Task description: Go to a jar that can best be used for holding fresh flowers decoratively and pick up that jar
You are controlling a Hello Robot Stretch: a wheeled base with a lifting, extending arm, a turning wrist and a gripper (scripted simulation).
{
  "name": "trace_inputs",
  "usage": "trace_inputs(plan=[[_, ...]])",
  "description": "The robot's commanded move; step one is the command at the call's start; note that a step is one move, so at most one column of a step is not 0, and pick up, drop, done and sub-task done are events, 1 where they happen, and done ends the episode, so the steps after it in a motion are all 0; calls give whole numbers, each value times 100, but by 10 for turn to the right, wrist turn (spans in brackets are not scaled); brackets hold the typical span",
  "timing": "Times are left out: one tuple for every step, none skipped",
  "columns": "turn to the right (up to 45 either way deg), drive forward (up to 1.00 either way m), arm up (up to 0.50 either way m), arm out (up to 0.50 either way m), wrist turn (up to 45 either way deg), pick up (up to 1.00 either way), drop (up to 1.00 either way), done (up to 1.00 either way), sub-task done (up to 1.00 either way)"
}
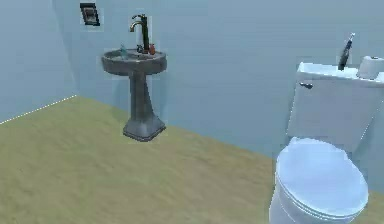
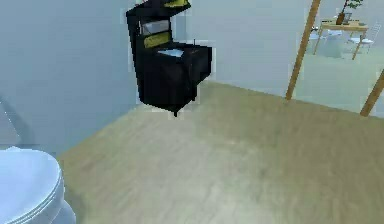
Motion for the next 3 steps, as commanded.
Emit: trace_inputs(plan=[[-450, 0, 0, 0, 0, 0, 0, 0, 0], [-330, 0, 0, 0, 0, 0, 0, 0, 0], [0, 100, 0, 0, 0, 0, 0, 0, 0]])
